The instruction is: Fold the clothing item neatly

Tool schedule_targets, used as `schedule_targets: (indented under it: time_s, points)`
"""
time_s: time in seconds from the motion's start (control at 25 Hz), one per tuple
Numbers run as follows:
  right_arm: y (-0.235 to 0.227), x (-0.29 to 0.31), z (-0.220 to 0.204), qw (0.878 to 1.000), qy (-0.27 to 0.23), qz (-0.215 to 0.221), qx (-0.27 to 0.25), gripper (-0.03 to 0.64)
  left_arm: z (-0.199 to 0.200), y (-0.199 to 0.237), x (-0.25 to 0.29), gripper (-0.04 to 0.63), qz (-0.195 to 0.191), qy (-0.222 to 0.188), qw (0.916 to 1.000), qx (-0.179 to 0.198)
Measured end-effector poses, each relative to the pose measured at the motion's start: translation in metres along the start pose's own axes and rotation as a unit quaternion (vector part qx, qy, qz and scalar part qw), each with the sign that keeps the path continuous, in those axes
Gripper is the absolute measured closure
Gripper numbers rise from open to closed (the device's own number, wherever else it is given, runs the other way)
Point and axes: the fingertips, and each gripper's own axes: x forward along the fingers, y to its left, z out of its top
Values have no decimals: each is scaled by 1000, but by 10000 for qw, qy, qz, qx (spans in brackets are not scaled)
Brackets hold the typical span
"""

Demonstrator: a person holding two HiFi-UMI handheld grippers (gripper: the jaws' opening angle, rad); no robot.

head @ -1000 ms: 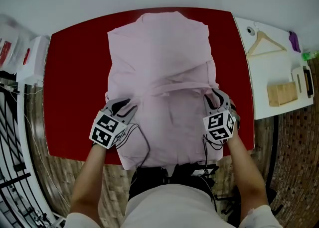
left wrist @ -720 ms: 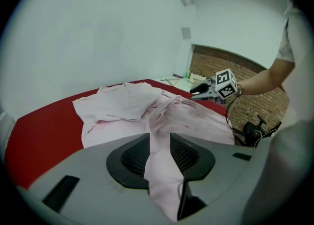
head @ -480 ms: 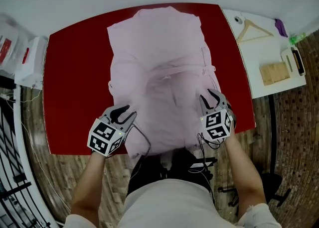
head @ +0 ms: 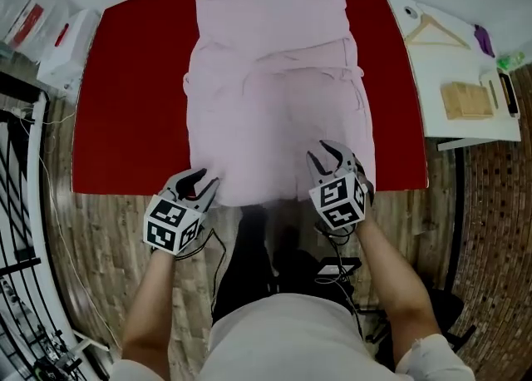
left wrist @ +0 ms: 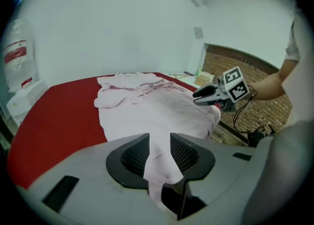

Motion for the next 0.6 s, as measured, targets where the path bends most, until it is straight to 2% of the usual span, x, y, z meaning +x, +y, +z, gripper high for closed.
schedule_targets:
  time_s: [0.16, 0.32, 0.48, 0.6]
  points:
    - [46, -12, -9, 9988, -82, 432, -207, 495, -30, -22, -10, 466, 269, -21, 9993, -257]
    - [84, -17, -18, 9945, -3, 789, -691, 495, -65, -30, -20, 465, 370, 88, 9976, -581]
    - [102, -11, -22, 9892, 153, 946, -1113, 494, -93, -29, -25, 465, 367, 223, 9953, -865]
    - [108, -2, -26, 9878, 362, 984, -1149, 495, -110, -26, -27, 465, 300, 318, 9942, -979]
